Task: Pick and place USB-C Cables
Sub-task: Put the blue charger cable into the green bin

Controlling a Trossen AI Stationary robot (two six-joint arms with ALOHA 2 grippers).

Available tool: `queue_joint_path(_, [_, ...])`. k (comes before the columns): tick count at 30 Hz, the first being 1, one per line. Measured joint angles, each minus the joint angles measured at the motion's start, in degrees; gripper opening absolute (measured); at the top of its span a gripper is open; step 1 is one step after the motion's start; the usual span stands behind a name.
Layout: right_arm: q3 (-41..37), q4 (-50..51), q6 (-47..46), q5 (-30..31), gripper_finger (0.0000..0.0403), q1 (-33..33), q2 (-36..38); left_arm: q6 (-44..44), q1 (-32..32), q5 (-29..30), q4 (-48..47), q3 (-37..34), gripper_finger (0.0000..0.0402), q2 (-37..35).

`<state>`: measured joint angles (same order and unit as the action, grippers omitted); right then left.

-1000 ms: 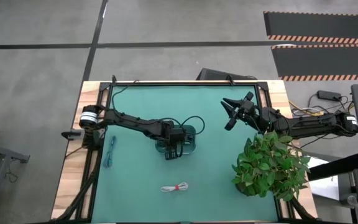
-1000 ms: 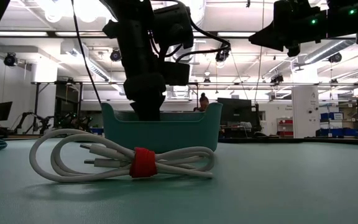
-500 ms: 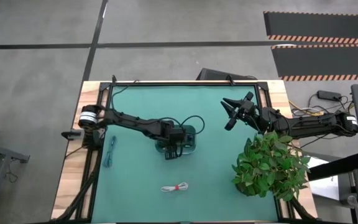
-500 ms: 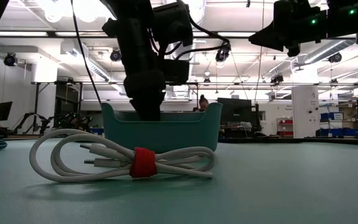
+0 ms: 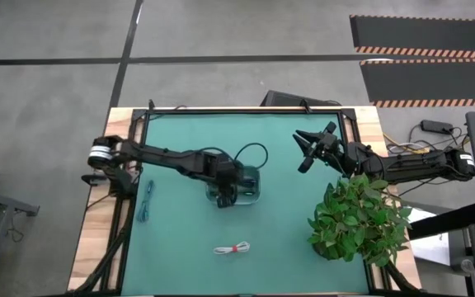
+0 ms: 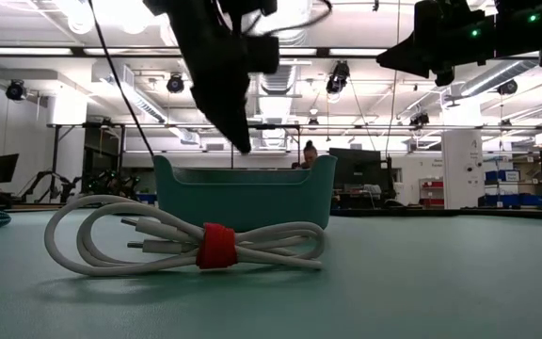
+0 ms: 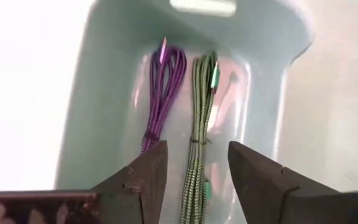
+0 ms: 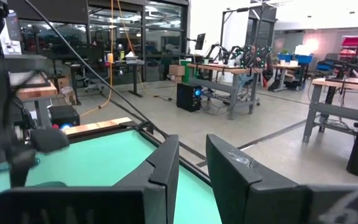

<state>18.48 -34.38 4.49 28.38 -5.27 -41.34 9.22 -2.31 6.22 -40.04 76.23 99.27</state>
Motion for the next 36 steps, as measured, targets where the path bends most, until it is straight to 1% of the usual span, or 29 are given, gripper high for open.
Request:
queue_joint_path(8, [-0.02, 0.73, 0.0, 0.04, 0.0073, -0.01, 0.0, 7.06, -0.73, -0.03, -1.05, -0.19, 0.0154, -8.07])
queue_joint_path(16, [-0.02, 0.86, 0.02, 0.03, 0.0073, -0.01, 0.02, 13.12, -2.78, 0.02, -7.9, -0.63, 0.0154, -16.51])
queue_joint_path(25, [-0.02, 0.89, 0.02, 0.04, 0.0073, -0.01, 0.02, 18.51, -3.17, 0.28, -12.59, -2.6, 0.0154, -21.64])
queue_joint_path(28, [-0.02, 1.05, 0.09, 0.04, 0.0073, -0.01, 0.02, 24.13, -3.19, 0.28, -16.31, -4.63, 0.0154, -22.42])
queue_joint_path(32, [-0.02, 1.08, 0.22, 0.03, 0.0073, -0.01, 0.02, 34.23, -3.18, 0.26, -24.69, -8.03, 0.0154, -22.57])
queue_joint_path(36, [-0.02, 1.11, 0.61, 0.04, 0.0072, -0.01, 0.02, 42.42, -3.17, 0.25, -30.57, -13.06, 0.0154, -22.61])
